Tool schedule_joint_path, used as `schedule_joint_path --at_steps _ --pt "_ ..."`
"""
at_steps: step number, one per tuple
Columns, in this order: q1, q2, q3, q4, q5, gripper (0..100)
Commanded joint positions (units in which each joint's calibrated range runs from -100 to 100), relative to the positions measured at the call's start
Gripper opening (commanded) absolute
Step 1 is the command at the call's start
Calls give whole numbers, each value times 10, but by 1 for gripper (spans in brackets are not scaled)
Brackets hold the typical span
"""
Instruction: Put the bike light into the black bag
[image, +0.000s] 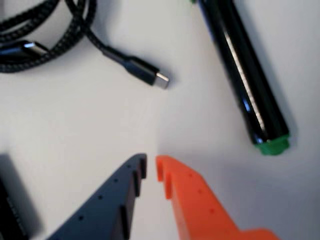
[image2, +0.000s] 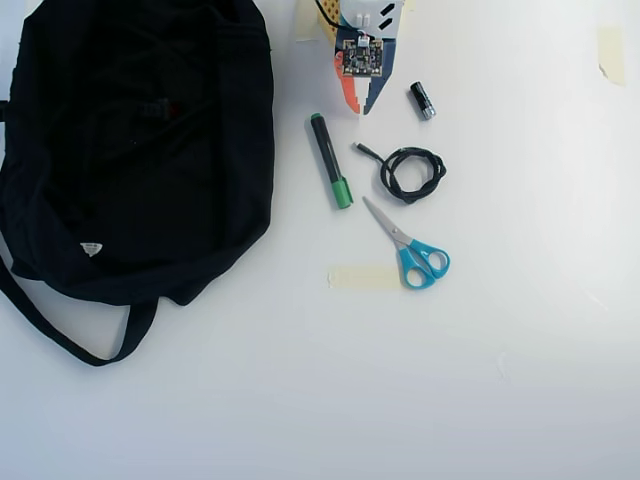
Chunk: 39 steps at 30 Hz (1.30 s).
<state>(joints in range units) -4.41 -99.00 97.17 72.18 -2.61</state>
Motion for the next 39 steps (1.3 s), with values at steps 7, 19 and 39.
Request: schedule_joint_path --at_steps 7,19,39 --pt "3 -7 21 9 0 2" --pt "3 -6 21 9 0 2" --pt "3 -6 21 9 0 2"
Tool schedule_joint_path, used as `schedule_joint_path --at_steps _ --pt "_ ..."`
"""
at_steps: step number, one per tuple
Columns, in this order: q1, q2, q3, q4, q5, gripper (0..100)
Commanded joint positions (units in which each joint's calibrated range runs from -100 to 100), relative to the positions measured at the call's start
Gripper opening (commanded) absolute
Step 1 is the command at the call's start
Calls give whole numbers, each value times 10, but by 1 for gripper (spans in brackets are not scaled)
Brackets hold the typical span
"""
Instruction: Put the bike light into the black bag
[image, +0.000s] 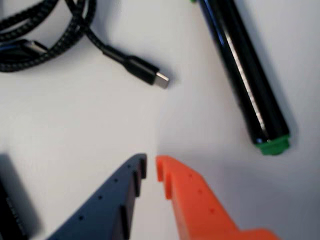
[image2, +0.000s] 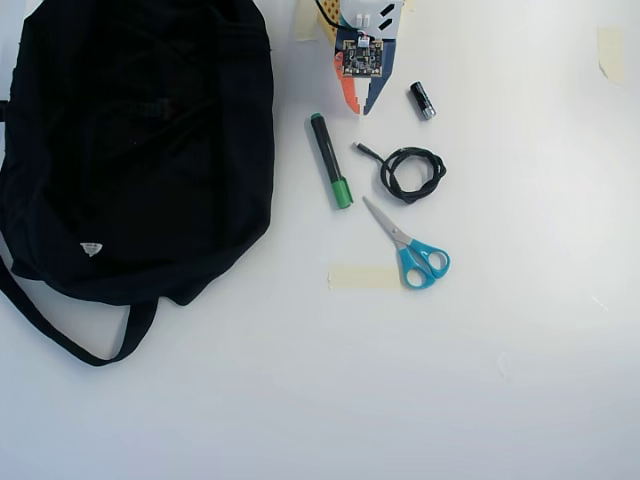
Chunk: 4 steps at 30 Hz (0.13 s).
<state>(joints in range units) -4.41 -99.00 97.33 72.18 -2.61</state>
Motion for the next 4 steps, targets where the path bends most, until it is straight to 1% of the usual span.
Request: schedule_joint_path --at_steps 1,4 --pt "3 -6 20 9 0 2" --pt "3 -6 20 9 0 2"
